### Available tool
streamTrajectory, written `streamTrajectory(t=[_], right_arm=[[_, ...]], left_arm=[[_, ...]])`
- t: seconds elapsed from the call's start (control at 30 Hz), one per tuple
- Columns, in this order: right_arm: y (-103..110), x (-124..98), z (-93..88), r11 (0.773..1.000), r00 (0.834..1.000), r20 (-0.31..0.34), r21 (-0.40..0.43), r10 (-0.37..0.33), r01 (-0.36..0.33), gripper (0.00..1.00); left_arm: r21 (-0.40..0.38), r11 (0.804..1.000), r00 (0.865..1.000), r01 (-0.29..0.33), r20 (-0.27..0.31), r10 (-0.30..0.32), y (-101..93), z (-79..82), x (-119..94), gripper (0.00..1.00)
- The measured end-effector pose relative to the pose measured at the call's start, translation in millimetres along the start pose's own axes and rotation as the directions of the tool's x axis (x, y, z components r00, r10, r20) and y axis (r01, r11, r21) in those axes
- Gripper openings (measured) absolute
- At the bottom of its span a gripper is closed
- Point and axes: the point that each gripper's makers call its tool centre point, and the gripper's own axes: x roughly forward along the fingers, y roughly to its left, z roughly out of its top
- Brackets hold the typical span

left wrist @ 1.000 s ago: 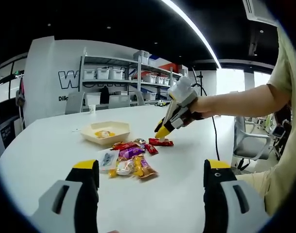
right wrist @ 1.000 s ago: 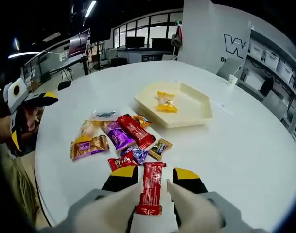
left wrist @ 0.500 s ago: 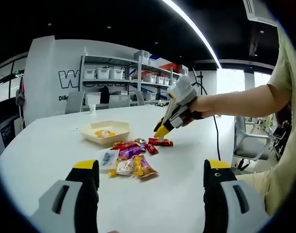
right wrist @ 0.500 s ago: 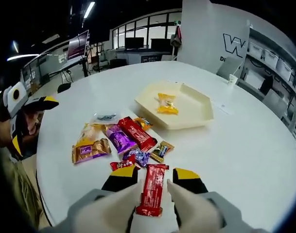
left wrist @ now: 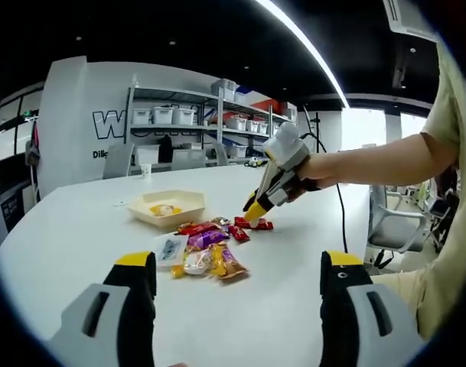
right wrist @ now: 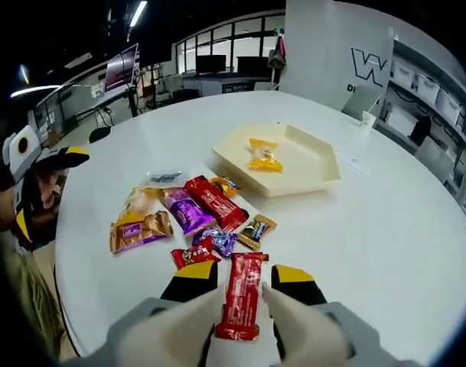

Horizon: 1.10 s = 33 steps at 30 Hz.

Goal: Place the target food into the container with the food tongs after gripping and lifting it, then release it inside without dropping or visibly crushing the food.

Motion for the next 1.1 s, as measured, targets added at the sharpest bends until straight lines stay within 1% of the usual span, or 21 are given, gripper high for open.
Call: streamTrajectory(t=[0.33,0.47,0.8,1.1], right_arm=[[0.1,-0.5,-0.7,1.000,1.000,-0.007,-0.004,0.007,-0.007,0.21],[-0.2,-3.0,2.8,1.000,1.000,-0.003,-0.008,0.003,-0.003,0.21],[-1.3,-12.7,23.5,1.000,1.000,0.022,-0.011,-0.004,0.005,0.20],[-4.0,-16.8,50.6,1.000,0.999,0.039,-0.017,-0.009,0.009,0.21]], left_arm=[[0.004,1.000,1.000,-0.003,-0.004,0.003,1.8,0.3,-1.4,0.86],[0.007,1.000,1.000,0.000,-0.007,0.000,1.5,-0.2,-1.2,0.86],[0.014,1.000,1.000,0.006,-0.007,-0.006,0.4,1.2,-0.4,0.86],[0.014,1.000,1.000,-0.001,0.000,0.001,2.6,3.6,-0.7,0.86]])
